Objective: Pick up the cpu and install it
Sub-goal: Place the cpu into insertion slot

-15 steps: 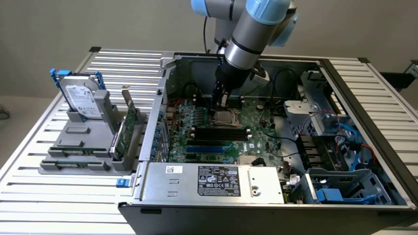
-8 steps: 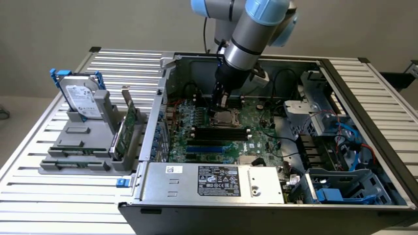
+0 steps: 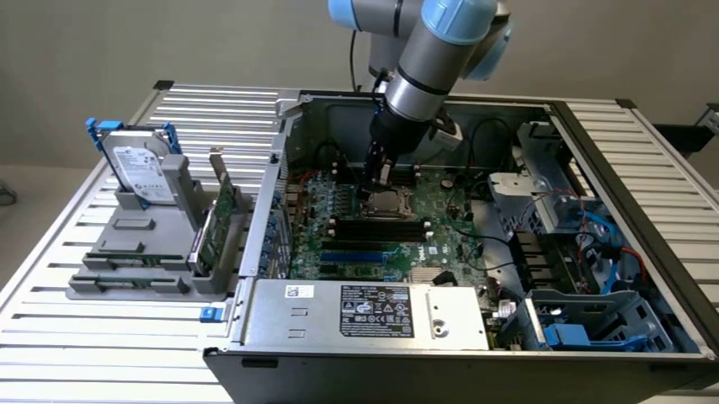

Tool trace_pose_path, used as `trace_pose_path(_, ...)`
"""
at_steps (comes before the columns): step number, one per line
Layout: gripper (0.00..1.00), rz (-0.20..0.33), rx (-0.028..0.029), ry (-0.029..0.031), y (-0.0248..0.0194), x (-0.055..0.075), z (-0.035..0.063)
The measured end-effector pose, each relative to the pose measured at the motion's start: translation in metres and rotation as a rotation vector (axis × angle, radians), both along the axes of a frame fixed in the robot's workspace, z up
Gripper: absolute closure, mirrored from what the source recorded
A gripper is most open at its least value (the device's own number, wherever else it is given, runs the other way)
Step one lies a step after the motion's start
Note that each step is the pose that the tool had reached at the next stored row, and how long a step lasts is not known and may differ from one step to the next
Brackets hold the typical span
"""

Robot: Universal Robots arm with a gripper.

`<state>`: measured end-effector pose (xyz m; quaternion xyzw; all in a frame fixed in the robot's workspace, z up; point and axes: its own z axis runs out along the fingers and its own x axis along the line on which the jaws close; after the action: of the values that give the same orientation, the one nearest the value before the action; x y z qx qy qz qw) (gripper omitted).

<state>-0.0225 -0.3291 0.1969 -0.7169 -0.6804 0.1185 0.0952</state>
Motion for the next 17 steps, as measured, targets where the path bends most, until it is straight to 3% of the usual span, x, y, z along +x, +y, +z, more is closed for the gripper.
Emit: trace_pose_path(17, 0.89, 0.0, 0.0001, 0.0, 0.0, -0.0016, 0.0046)
